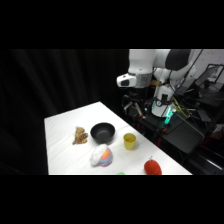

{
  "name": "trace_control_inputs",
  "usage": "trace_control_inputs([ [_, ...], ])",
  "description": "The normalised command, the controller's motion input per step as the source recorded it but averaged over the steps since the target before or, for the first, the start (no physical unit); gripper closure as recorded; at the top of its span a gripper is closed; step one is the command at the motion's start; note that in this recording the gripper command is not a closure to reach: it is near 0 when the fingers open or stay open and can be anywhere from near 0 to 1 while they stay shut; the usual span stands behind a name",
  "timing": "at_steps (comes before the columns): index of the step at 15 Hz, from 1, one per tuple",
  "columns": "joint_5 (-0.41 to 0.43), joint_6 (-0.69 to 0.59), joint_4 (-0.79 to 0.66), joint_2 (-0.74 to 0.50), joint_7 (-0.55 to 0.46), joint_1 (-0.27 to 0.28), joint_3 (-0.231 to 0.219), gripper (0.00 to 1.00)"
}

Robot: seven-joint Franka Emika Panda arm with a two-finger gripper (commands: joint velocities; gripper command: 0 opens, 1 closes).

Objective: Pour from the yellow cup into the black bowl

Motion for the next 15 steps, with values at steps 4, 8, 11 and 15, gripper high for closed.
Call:
trace_control_inputs([
  [4, 0.149, 0.46, -0.15, 0.1, -0.34, 0.1, 0.015, 0.0],
  [8, 0.295, 0.3, 0.01, 0.24, -0.47, 0.074, -0.035, 0.0],
  [11, 0.373, 0.24, 0.14, 0.36, -0.53, 0.053, -0.024, 0.0],
  [15, 0.231, 0.16, 0.22, 0.46, -0.32, -0.026, 0.081, 0.0],
])
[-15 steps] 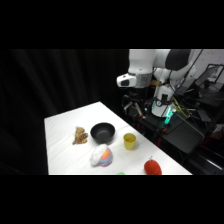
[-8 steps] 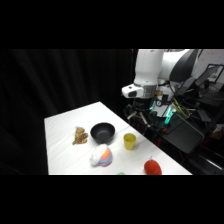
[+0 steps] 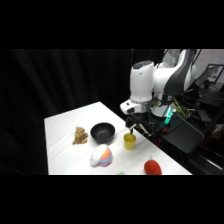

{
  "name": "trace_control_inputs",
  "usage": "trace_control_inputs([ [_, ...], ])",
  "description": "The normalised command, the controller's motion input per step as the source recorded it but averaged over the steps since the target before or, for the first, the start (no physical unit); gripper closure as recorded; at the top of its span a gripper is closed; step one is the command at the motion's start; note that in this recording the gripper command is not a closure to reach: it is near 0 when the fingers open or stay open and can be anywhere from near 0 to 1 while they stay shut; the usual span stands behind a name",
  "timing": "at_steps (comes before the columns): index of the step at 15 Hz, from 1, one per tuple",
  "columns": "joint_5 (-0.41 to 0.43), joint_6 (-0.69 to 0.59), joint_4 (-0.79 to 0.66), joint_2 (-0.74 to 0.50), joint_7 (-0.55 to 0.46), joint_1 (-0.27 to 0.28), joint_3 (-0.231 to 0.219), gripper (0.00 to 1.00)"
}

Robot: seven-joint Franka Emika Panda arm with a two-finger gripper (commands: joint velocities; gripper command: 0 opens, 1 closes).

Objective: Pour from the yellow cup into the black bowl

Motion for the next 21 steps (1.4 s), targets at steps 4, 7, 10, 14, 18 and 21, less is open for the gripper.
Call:
trace_control_inputs([
  [4, 0.02, 0.12, 0.23, 0.43, -0.11, -0.11, 0.157, 0.0],
  [7, -0.101, 0.06, 0.22, 0.34, -0.05, -0.167, 0.134, 0.0],
  [10, -0.152, 0.03, 0.17, 0.21, -0.03, -0.178, 0.101, 1.0],
  [14, -0.143, 0.02, 0.08, 0.07, 0.0, -0.144, 0.099, 1.0],
  [18, -0.122, 0.04, 0.02, 0.02, 0.03, -0.091, 0.098, 0.06],
  [21, -0.109, 0.04, -0.01, -0.05, 0.07, -0.086, 0.074, 0.08],
])
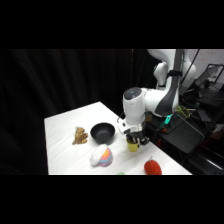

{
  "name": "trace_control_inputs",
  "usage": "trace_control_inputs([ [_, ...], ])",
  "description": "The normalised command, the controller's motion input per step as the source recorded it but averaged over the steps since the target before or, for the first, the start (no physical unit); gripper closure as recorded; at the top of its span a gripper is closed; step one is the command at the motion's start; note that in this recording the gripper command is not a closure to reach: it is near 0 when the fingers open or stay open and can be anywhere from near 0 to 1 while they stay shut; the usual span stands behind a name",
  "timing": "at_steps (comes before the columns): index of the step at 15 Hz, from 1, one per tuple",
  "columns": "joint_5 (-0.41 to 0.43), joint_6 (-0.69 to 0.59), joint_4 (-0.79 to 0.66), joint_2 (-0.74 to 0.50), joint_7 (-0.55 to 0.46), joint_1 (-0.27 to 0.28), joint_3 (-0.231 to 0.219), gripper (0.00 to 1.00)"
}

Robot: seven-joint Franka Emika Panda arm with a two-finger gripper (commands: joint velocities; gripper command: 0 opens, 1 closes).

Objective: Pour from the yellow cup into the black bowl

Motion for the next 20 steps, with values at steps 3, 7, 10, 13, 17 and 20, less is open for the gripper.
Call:
trace_control_inputs([
  [3, -0.105, -0.09, -0.03, -0.28, 0.07, -0.13, 0.018, 0.08],
  [7, -0.061, -0.23, -0.04, -0.44, 0.02, -0.142, -0.03, 0.06],
  [10, 0.087, -0.41, 0.07, -0.42, -0.14, -0.127, -0.057, 0.07],
  [13, 0.557, -0.75, 0.36, -0.21, -0.79, -0.159, -0.046, 0.1],
  [17, 0.494, -0.88, 0.57, 0.1, -0.92, -0.175, -0.174, 0.11],
  [20, 0.326, -0.79, 0.53, 0.26, -0.67, -0.126, -0.143, 0.11],
])
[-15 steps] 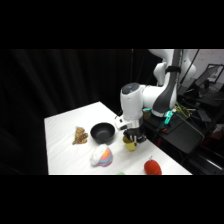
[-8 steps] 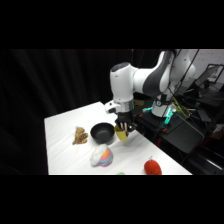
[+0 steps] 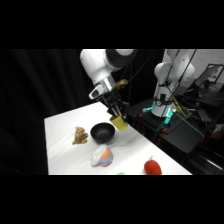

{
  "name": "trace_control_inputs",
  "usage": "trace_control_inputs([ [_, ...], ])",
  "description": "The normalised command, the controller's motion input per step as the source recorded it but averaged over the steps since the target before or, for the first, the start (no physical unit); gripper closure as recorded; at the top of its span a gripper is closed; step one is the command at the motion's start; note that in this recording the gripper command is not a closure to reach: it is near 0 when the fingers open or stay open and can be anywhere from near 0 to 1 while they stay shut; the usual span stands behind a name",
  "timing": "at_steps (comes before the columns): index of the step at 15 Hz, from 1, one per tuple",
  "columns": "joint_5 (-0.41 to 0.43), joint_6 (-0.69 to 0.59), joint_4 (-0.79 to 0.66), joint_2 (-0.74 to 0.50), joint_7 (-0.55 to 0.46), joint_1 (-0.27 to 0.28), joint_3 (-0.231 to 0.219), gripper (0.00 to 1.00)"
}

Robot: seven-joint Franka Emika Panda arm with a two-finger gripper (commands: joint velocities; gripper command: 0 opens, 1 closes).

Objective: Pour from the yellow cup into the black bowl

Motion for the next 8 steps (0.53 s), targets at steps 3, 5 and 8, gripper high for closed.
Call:
trace_control_inputs([
  [3, 0.237, -0.75, 0.55, 0.39, -0.55, -0.113, -0.086, 0.11],
  [5, 0.205, -0.74, 0.64, 0.52, -0.43, -0.13, -0.05, 0.11],
  [8, 0.159, -0.7, 0.69, 0.56, -0.29, -0.145, -0.024, 0.11],
])
